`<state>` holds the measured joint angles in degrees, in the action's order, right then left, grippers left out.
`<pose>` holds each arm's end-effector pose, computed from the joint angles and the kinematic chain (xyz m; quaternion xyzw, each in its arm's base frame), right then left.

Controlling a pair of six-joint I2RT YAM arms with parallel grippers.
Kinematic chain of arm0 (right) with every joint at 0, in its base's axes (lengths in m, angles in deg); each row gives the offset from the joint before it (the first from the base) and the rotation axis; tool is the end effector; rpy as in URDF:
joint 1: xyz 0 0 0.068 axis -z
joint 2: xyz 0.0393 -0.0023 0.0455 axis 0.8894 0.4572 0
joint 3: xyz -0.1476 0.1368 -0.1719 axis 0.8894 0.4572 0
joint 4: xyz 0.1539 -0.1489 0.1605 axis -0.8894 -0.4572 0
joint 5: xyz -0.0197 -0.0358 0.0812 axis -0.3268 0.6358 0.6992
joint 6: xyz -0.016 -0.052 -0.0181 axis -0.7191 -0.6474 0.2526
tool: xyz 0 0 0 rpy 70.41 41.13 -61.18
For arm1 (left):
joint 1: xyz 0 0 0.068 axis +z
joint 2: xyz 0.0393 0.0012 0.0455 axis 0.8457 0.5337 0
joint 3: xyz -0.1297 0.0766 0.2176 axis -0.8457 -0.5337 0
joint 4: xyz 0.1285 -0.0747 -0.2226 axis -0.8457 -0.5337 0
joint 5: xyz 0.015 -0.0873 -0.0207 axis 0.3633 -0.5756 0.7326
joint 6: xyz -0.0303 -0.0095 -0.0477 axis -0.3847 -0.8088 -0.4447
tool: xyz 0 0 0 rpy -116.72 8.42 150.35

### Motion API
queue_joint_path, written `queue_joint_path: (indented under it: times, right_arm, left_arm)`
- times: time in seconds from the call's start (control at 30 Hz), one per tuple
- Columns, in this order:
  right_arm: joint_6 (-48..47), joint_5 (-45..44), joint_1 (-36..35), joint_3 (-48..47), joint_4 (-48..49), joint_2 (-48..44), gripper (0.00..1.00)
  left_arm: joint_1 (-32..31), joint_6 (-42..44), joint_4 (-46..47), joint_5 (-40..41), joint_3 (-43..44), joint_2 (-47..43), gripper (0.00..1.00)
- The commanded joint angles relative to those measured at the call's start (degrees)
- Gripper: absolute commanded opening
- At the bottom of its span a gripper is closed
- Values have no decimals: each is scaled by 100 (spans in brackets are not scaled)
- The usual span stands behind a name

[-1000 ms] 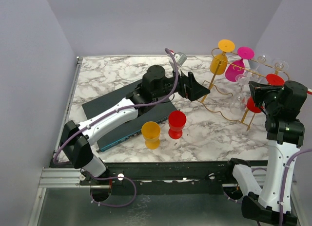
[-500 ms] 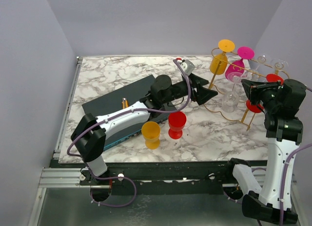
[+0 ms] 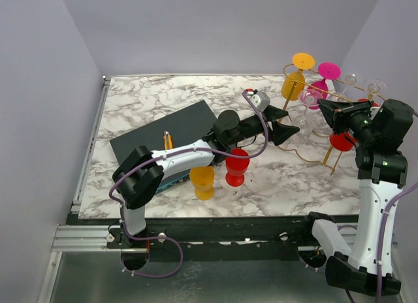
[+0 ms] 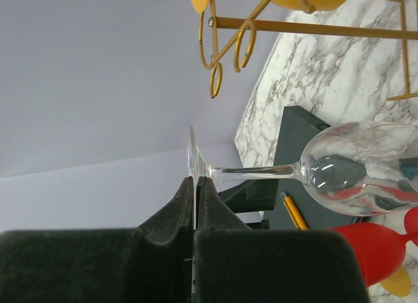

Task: Take the wine glass off the wine glass rack
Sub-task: Place the wine glass at the center of the board.

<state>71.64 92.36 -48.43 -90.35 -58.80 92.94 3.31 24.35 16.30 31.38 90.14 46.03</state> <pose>0.1736 -0.0280 0.4321 0.4641 0.6400 0.4363 0.4297 0.2461 -0.3655 0.3268 0.2871 0.5238 -0.5605 0.5737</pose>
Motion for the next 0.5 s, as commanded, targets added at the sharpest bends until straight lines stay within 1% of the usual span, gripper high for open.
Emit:
queue_joint_path:
  times: [0.0,0.2,0.3,0.47]
  right_arm:
    - [141,444,14,-288,428,54,0]
    - [183,574,-34,-287,524,106,1]
    - [205,632,-70,-286,561,130,1]
    - [225,710,-152,-308,627,170,1]
  left_arm:
    - [-44,161,527,243,210,127,81]
    - [-54,151,615,288,416,250,80]
    - [-61,99,635,271,490,321,78]
    - [-83,91,675,356,483,368,77]
